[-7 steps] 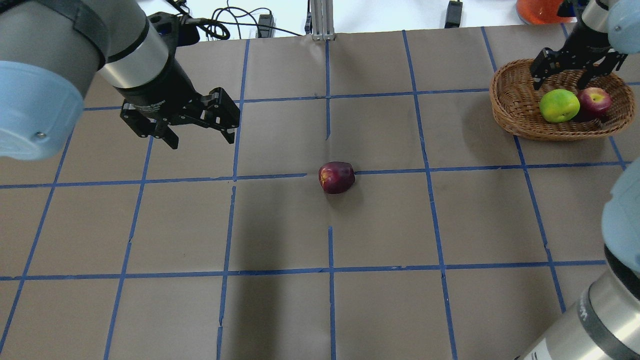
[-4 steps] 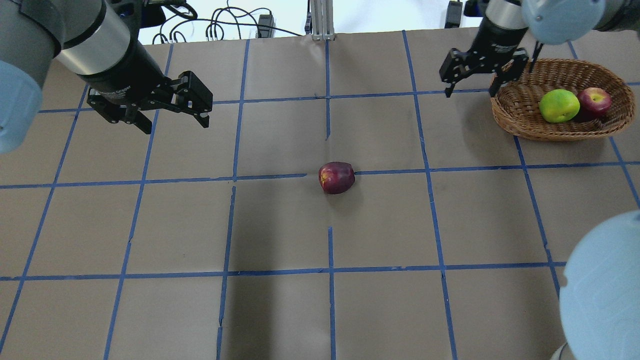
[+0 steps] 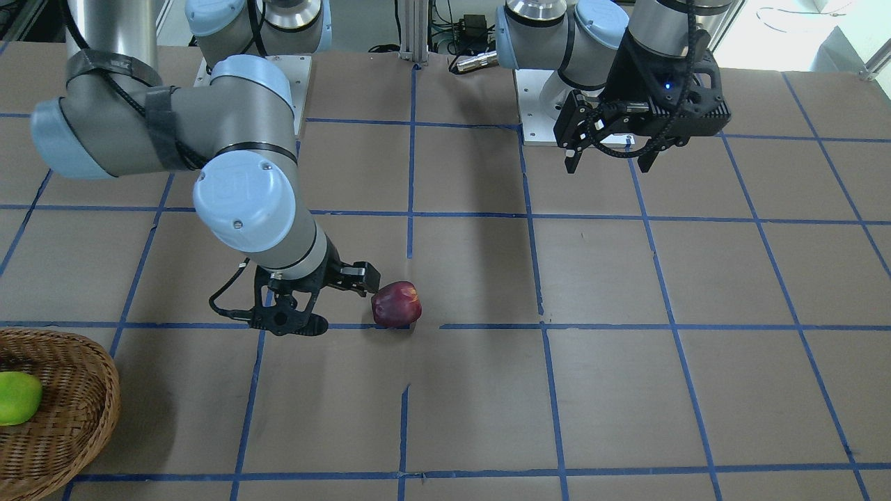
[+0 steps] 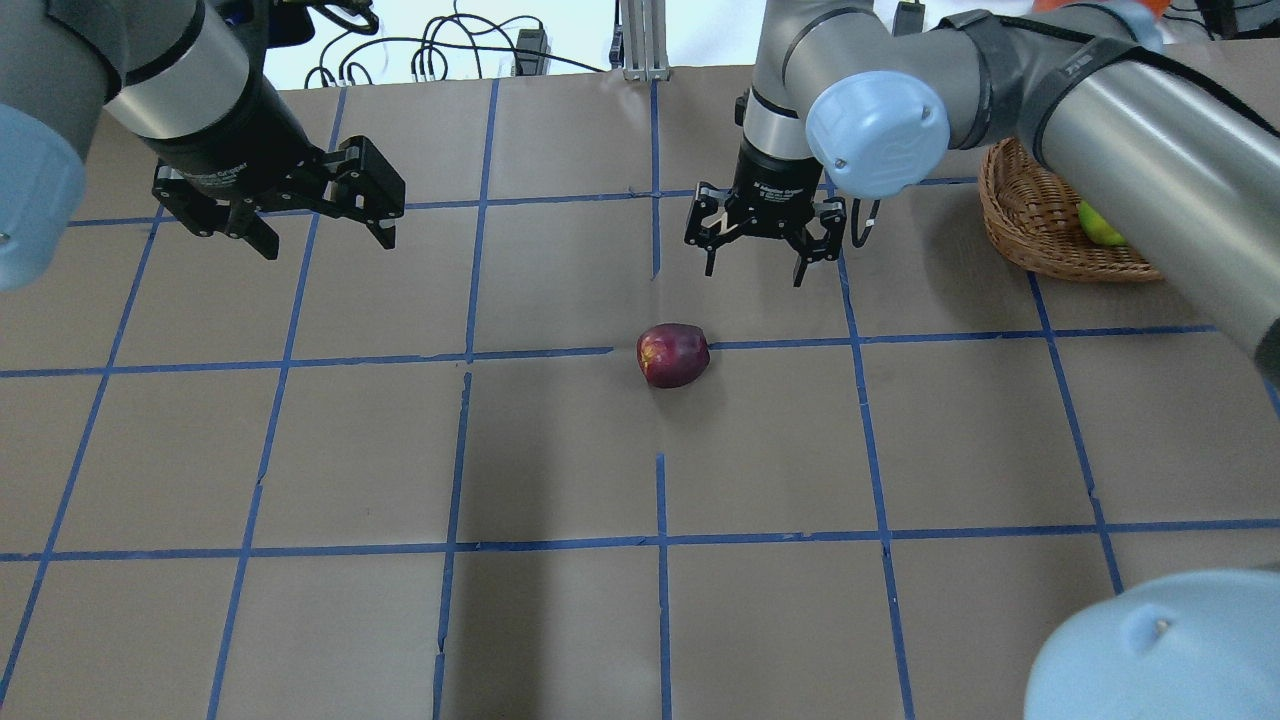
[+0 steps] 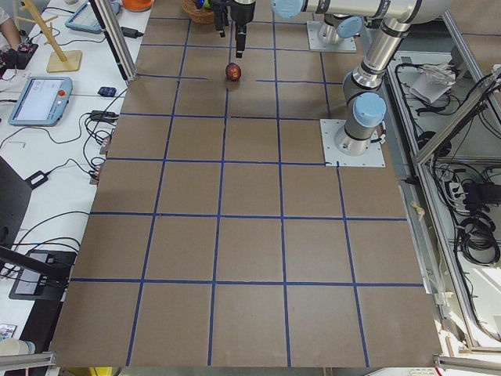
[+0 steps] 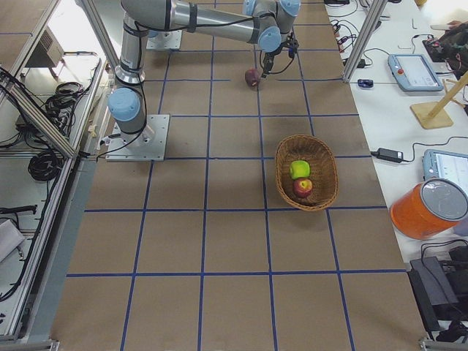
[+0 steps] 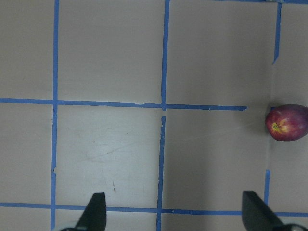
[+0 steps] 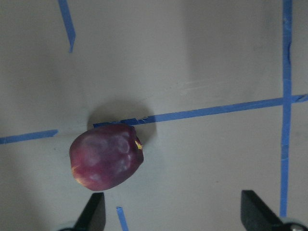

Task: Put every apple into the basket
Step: 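Move the right gripper over the dark red apple at the table center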

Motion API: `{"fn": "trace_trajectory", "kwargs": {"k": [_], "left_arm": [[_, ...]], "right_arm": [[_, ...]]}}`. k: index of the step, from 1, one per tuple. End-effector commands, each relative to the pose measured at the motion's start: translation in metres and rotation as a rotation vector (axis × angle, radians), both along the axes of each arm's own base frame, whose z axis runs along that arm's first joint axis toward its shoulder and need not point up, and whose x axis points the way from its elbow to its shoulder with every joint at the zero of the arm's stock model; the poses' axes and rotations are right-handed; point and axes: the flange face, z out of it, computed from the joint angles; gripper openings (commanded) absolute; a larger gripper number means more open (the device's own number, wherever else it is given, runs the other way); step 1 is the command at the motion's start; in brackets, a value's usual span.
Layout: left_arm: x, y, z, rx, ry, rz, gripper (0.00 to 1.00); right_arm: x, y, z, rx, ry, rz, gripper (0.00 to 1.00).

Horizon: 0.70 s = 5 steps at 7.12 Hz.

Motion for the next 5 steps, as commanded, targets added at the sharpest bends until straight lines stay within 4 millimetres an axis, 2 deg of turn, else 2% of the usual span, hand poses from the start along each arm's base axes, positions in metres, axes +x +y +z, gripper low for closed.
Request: {"fn": "trace_trajectory", "kwargs": {"k": [1,2,3,4,5], "left_arm": [[0.002,-0.004,0.005,0.039,0.003,0.007,1.00],[0.002,-0.005,0.004,0.041,0.006,0.007,1.00],[0.001,-0.004,0.004,0.038,0.006,0.004,1.00],[0.002,-0.005,0.005,0.035,0.001,0.004,1.00],[0.002,-0.004,0.005,0.033,0.004,0.004,1.00]], "right_arm": [[0.029,0.017,-0.043,-0.004,-0.016,-0.065,1.00],[0.038,0.015,-0.054,-0.017,-0.046,-0.118,1.00],[0.042,0.013,-0.056,-0.024,-0.053,-0.149,1.00],[0.054,0.018,-0.065,-0.013,-0.047,-0.130,1.00],[0.065,0.014,-0.075,-0.055,-0.061,-0.116,1.00]]}}
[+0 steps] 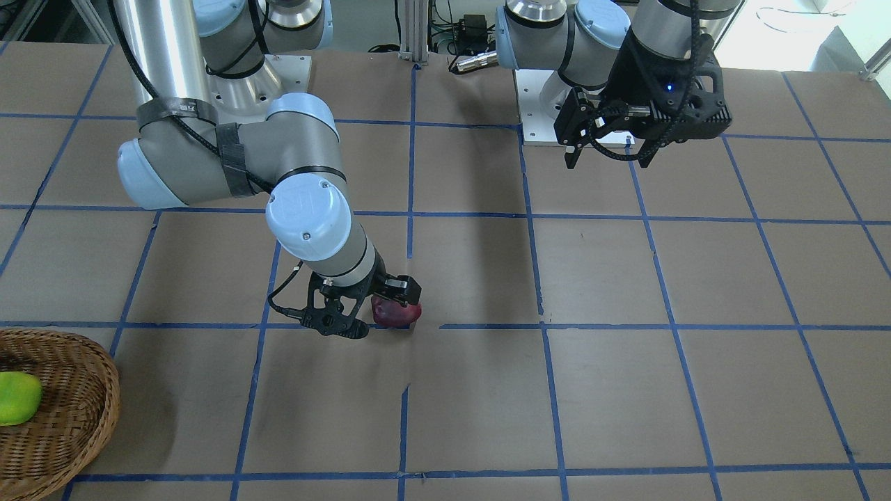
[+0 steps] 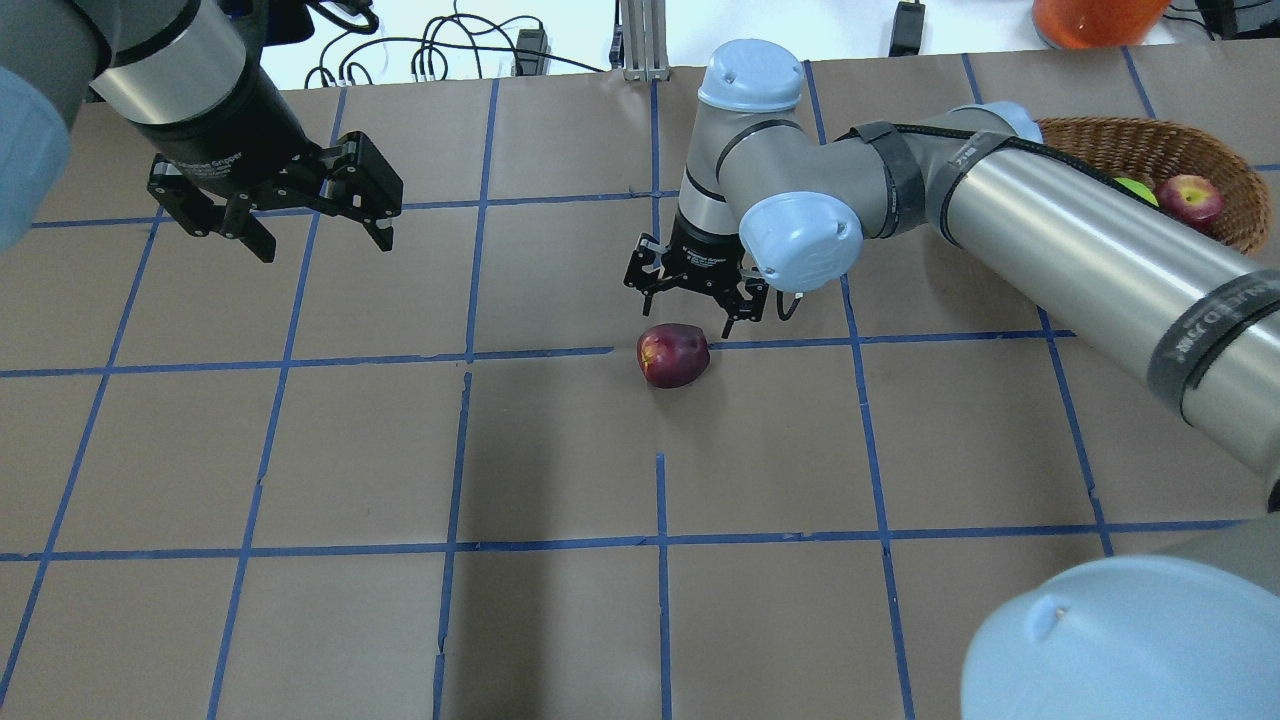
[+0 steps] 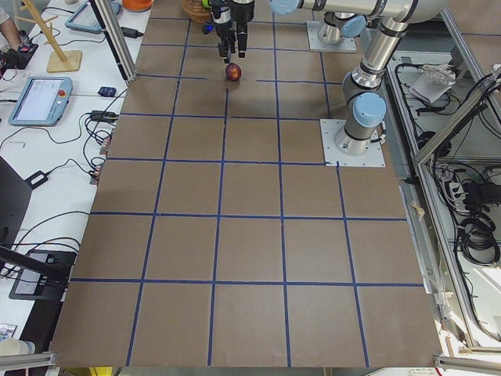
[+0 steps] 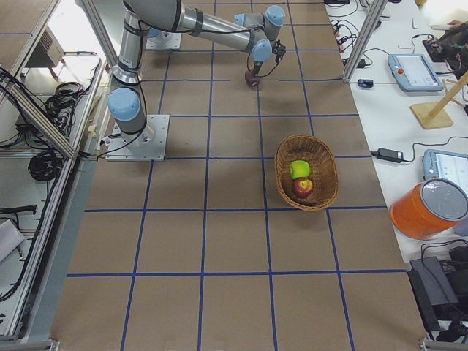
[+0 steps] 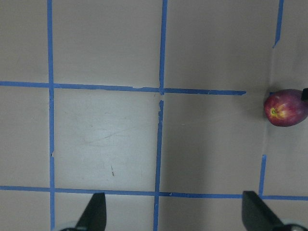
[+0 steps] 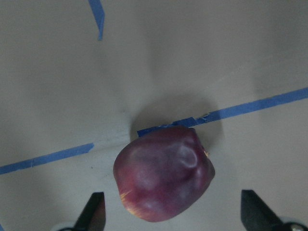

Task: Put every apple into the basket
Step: 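Move the right gripper over the dark red apple at the table center, then lower the right gripper and grasp the dark red apple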

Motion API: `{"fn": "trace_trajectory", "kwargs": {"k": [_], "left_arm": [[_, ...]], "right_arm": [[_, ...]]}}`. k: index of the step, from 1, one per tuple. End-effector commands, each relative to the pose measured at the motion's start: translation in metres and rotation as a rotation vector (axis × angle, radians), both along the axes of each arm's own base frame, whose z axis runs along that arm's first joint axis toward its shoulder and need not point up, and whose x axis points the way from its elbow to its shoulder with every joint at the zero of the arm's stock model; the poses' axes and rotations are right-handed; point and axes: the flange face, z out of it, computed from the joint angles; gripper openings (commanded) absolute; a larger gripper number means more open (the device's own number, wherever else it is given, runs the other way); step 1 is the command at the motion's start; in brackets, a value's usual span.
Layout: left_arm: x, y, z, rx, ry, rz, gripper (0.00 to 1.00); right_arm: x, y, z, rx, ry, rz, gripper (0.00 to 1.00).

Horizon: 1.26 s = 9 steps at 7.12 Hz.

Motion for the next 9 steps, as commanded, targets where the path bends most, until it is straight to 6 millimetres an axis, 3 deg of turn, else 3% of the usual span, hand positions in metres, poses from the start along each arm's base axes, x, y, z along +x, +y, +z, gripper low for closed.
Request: {"fn": "trace_trajectory", "kwargs": {"k": [1,2,6,7,8,9], "left_arm": [[0.000,0.000,0.001,-0.005,0.002,0.000,1.00],[0.000,0.000,0.001,-0.007,0.003,0.000,1.00],[0.001,0.000,0.004,-0.012,0.004,0.003,1.00],[0.002,0.000,0.004,-0.012,0.004,0.004,1.00],[0.002,0.000,0.004,-0.010,0.004,0.004,1.00],[0.003,-0.001,0.004,-0.010,0.004,0.006,1.00]], "right_arm": [[0.021,-0.001,-0.029,-0.023,-0.006,0.021,1.00],[0.028,0.001,-0.042,-0.004,-0.001,0.032,1.00],[0.028,0.012,-0.045,0.055,0.022,0.040,1.00],[0.026,0.012,-0.029,0.048,0.029,0.041,1.00],[0.024,0.018,-0.027,0.067,0.036,0.040,1.00],[0.025,0.020,-0.037,0.086,0.033,0.039,1.00]]}}
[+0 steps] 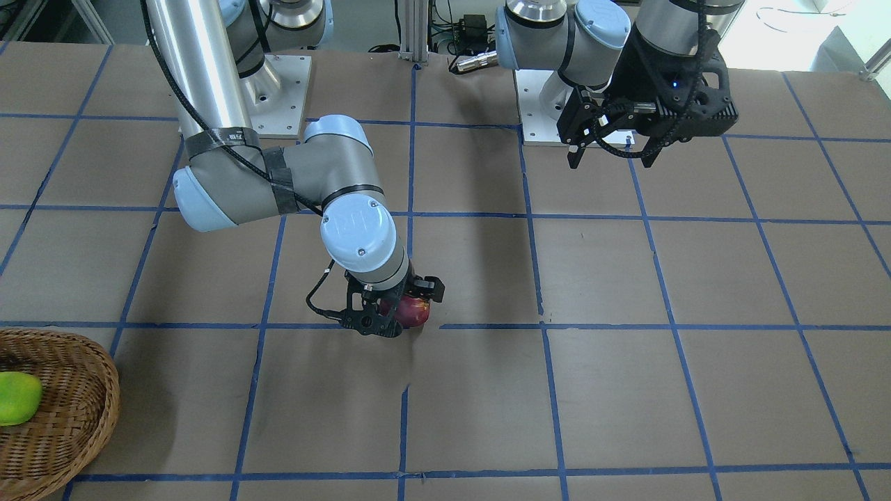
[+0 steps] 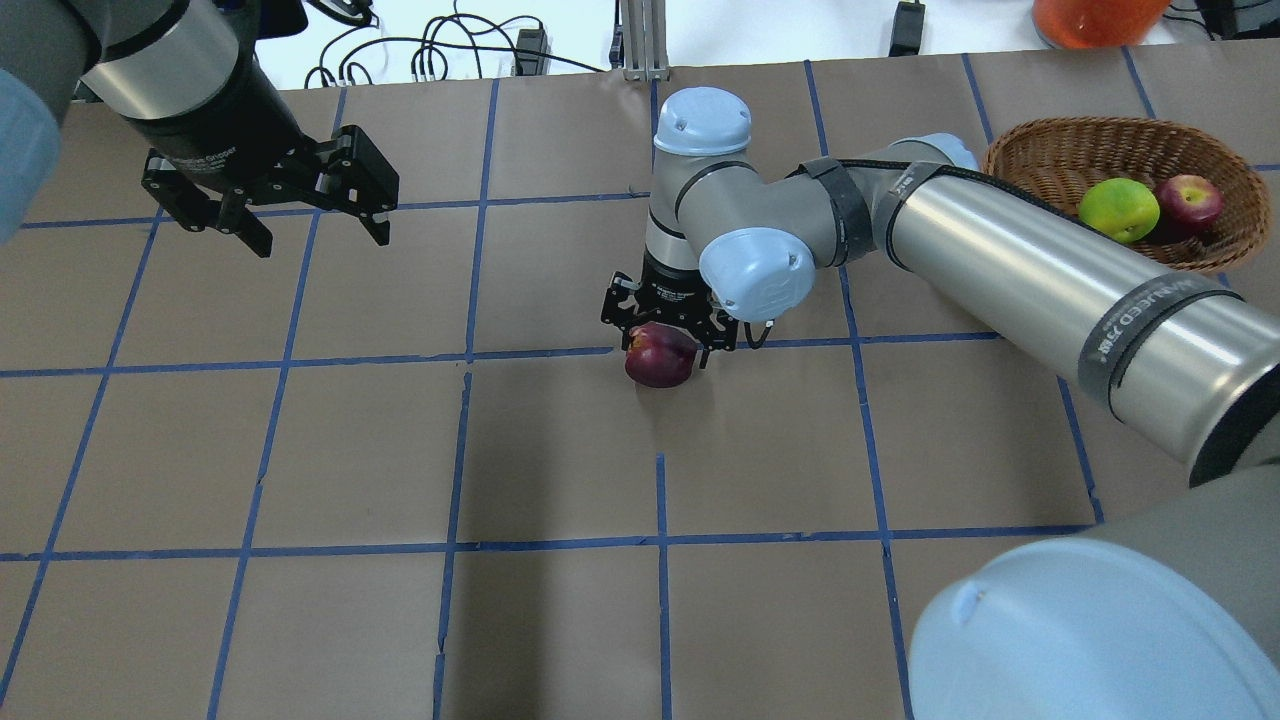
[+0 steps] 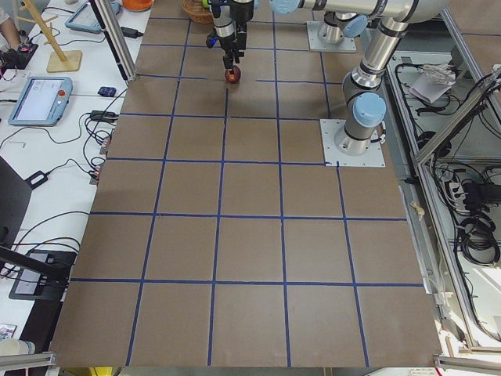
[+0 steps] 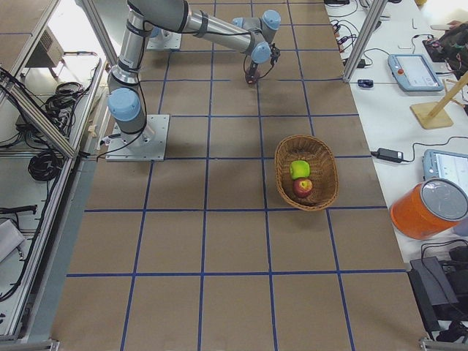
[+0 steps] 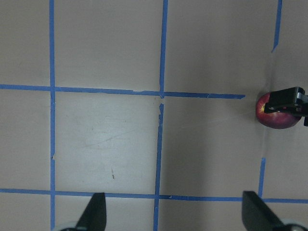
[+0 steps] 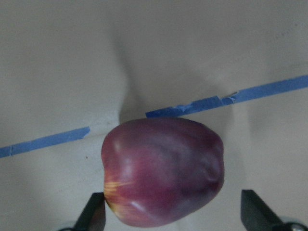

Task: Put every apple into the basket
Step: 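Lower the right gripper and grasp the dark red apple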

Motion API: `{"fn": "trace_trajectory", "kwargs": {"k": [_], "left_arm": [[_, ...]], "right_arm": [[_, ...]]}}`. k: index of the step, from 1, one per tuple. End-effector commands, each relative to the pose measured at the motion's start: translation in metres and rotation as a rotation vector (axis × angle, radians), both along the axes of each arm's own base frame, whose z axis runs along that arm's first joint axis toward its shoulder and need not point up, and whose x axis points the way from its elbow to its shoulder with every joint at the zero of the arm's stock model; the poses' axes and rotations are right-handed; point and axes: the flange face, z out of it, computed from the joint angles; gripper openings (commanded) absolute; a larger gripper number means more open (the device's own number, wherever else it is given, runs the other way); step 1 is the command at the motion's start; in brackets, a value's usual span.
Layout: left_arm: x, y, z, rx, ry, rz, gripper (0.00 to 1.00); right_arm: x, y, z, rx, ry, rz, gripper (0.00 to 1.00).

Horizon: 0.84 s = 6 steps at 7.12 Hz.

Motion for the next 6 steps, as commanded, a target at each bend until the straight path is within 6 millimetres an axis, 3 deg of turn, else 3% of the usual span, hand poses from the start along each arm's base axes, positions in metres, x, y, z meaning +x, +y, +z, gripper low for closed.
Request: {"fn": "trace_trajectory", "kwargs": {"k": [1,4,5,6], "left_arm": [[0.001,0.000,-0.001,0.002,-0.002,0.000,1.00],[0.001,0.001,0.000,0.000,-0.002,0.000,1.00],[0.001,0.001,0.000,0.000,-0.002,0.001,1.00],[0.001,0.001,0.000,0.000,-0.002,0.000,1.00]], "right_arm": [[0.002,0.002,-0.010,0.022,-0.006,-0.001,1.00],[0.005,-0.008,-0.026,-0.002,-0.008,-0.017,1.00],[0.006,-0.011,-0.026,-0.032,-0.015,-0.016,0.88],[0.006,-0.013,-0.024,-0.038,-0.020,-0.018,0.34]]}}
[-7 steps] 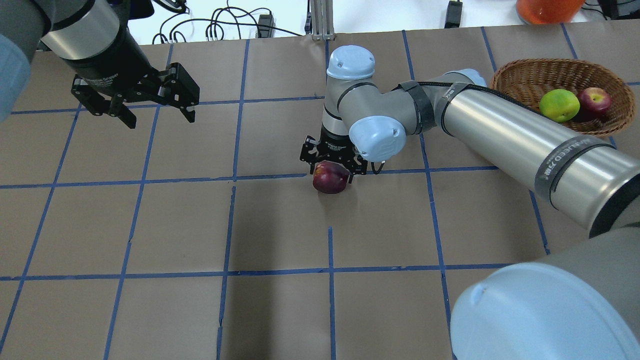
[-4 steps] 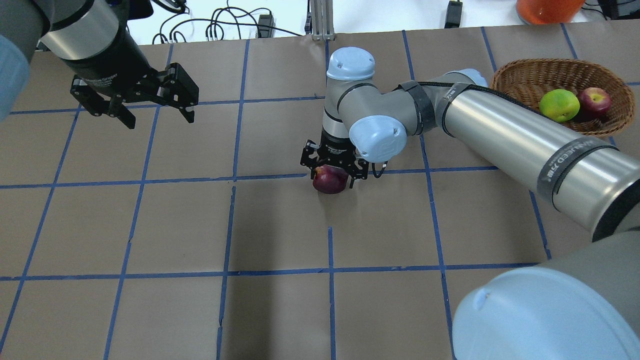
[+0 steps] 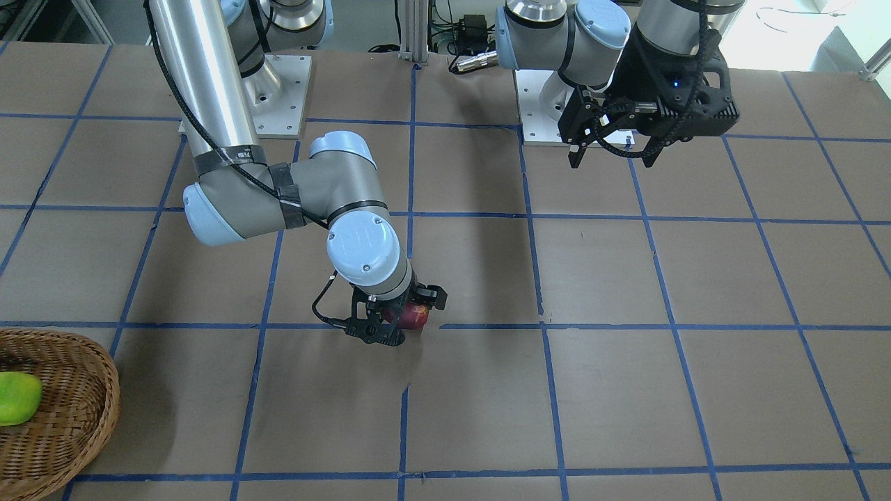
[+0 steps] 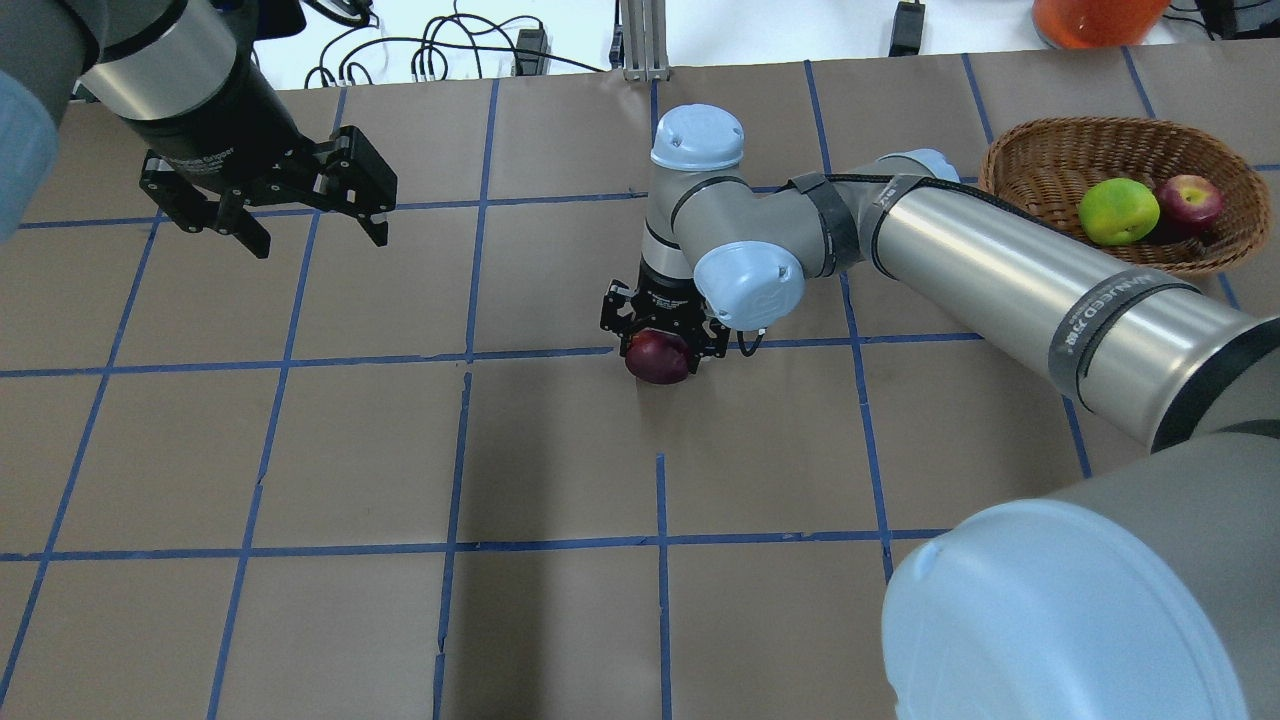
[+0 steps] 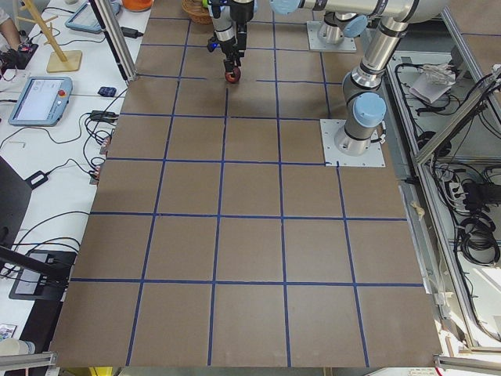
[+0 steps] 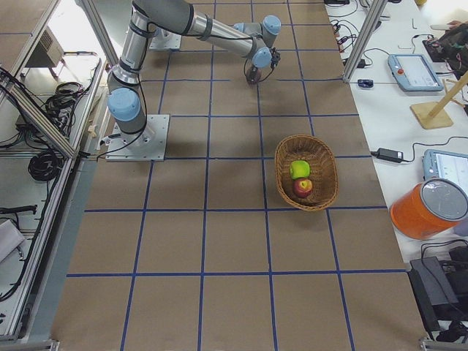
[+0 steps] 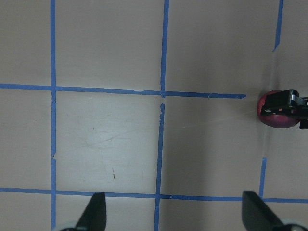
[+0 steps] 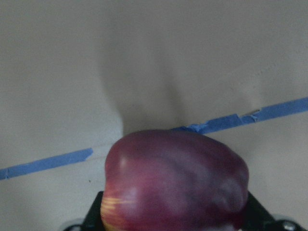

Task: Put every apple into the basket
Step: 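Lower the right gripper and grasp the dark red apple, then lift the dark red apple with the right gripper and release it in the basket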

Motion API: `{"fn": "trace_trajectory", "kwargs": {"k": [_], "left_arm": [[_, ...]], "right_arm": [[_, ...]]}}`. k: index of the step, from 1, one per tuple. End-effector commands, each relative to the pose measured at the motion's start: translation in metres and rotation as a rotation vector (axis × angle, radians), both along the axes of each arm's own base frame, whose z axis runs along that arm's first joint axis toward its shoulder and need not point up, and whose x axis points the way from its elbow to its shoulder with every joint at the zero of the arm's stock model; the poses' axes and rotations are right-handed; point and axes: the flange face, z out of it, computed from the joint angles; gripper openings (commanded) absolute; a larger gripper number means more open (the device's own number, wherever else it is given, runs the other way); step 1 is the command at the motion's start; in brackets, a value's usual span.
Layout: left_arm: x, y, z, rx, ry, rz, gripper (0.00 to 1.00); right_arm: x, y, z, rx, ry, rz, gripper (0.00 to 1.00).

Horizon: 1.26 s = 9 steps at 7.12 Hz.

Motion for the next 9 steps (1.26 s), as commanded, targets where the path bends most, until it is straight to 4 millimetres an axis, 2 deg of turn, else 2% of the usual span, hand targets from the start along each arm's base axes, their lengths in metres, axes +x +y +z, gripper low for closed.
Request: {"fn": "trace_trajectory", "kwargs": {"k": [1,2,3,4,5,6,7,8,9], "left_arm": [[0.000,-0.001,0.000,0.000,0.000,-0.001,1.00],[0.000,0.000,0.001,-0.002,0.000,0.001,1.00],[0.000,0.000,0.001,-0.002,0.000,-0.001,1.00],[0.000,0.000,0.001,-0.002,0.002,0.001,1.00],[0.000,0.000,0.001,-0.002,0.001,-0.001,1.00],[0.001,-0.001,0.000,-0.002,0.002,0.002,1.00],[0.001,-0.001,-0.001,0.000,0.002,0.002,1.00],[0.001,-0.001,0.000,-0.002,0.002,0.002,1.00],[0.001,-0.001,0.001,-0.003,0.002,0.002,1.00]], "right_arm": [[-0.001,-0.006,0.012,-0.040,-0.003,-0.001,0.01],[-0.010,-0.015,0.037,-0.071,-0.011,-0.014,0.00],[-0.023,-0.021,0.071,-0.089,-0.010,-0.035,0.00],[-0.064,-0.040,0.105,-0.092,0.056,-0.071,0.00],[-0.120,-0.065,0.120,-0.081,0.111,-0.089,0.00],[-0.189,-0.090,0.133,-0.107,0.158,-0.056,0.00],[-0.267,-0.105,0.136,-0.110,0.219,0.012,0.00],[-0.346,-0.112,0.137,-0.114,0.221,0.005,0.00],[-0.399,-0.116,0.127,-0.129,0.216,0.034,0.00]]}}
